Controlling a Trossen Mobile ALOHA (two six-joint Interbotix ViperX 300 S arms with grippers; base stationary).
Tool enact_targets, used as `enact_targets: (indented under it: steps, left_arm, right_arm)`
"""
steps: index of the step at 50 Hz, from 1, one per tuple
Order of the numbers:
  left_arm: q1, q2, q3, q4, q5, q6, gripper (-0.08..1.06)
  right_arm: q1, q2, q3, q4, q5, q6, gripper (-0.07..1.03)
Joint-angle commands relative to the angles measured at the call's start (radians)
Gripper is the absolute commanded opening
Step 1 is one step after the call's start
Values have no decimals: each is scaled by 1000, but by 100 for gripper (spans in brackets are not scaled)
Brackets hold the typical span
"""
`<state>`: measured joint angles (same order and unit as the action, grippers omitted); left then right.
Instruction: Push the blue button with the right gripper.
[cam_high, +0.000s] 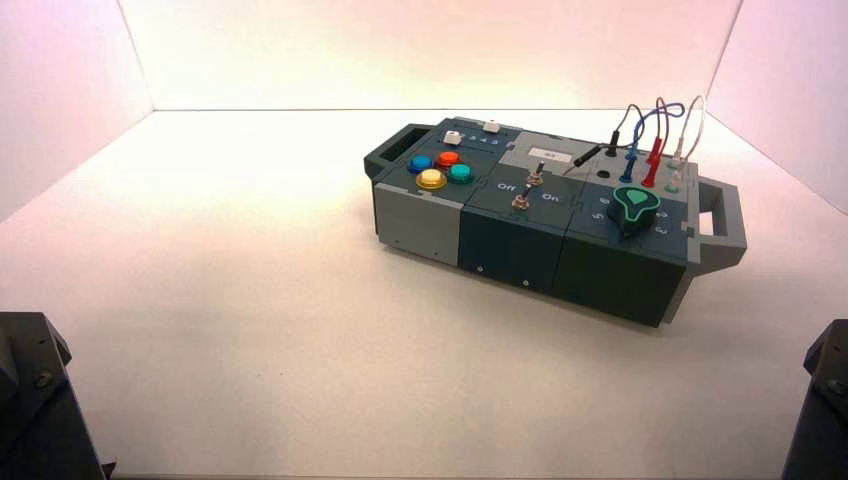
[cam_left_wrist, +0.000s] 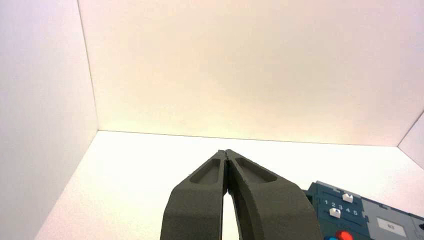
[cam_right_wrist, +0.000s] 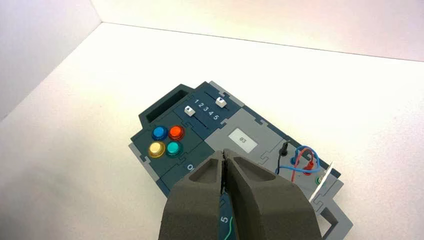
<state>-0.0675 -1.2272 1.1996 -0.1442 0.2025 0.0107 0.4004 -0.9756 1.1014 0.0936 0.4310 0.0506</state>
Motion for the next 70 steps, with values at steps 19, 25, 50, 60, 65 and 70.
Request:
enact_targets:
  steps: [19, 25, 50, 60, 65, 70]
  left_arm:
    - [-2, -3, -11, -2, -5, 0, -3]
    - [-2, 2, -12, -2, -6, 2, -3]
    - [-2, 9, -11, -2, -14, 2, -3]
    - [-3, 11, -6, -2, -21, 2, -3]
    - [-3, 11, -3, -2, -23, 2, -3]
    - [-3, 17, -3, -2, -26, 2, -3]
  right_arm:
    - [51, 11, -25, 17, -2, 3, -2]
    - [107, 48, -46, 17, -9, 3, -2]
    - [210, 506, -235, 35, -11, 6, -2]
    - [241, 724, -345, 35, -6, 3, -2]
    - [282, 839, -413, 34, 8, 2, -2]
    - [324, 943, -479, 31, 21, 0, -2]
